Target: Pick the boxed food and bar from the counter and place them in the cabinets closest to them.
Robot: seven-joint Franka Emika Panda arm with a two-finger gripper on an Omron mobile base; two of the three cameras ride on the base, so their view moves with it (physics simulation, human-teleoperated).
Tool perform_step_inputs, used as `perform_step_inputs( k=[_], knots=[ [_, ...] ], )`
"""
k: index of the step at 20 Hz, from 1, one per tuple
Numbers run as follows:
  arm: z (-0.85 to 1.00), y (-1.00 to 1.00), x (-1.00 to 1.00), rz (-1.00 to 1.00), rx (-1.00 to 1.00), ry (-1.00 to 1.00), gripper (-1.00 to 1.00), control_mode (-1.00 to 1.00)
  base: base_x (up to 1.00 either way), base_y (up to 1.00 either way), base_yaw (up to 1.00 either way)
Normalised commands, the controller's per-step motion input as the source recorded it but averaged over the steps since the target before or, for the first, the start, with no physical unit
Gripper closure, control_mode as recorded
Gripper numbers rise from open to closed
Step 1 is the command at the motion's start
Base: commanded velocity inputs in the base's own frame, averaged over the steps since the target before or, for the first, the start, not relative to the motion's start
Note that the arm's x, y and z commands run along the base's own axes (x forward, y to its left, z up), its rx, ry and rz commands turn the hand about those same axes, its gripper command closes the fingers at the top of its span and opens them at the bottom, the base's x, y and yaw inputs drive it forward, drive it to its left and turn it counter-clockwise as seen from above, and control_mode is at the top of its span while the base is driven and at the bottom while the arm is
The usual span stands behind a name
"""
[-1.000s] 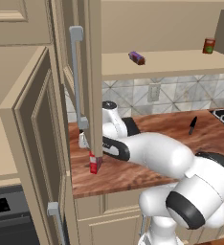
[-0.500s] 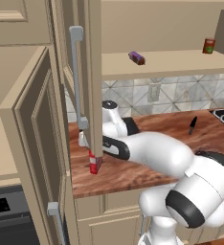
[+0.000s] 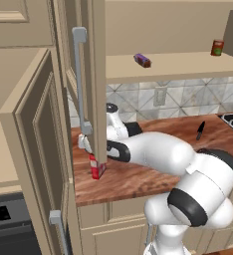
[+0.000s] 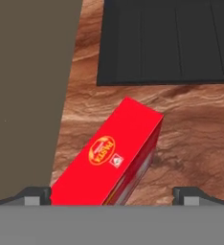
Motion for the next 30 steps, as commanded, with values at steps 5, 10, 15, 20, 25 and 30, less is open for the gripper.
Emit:
perform_step_inputs(
  k=[5,10,15,20,25,30],
  knots=[
    [0.00,-0.03,-0.10,-0.01,0.00,-0.01,-1.00,-1.00,0.00,0.00,0.00],
    [0.02,-0.12,-0.25,-0.05,0.02,-0.07,-1.00,-1.00,0.00,0.00,0.00],
    [0.00,-0.01,-0.05,-0.04,0.00,-0.06,-1.00,-1.00,0.00,0.00,0.00],
    [0.00,0.07,0.15,-0.05,0.00,-0.07,-1.00,-1.00,0.00,0.00,0.00],
    [0.00,0.07,0.26,-0.05,0.00,-0.03,-1.00,-1.00,0.00,0.00,0.00],
    [0.00,0.01,0.05,-0.01,0.00,-0.01,-1.00,-1.00,0.00,0.00,0.00]
  ],
)
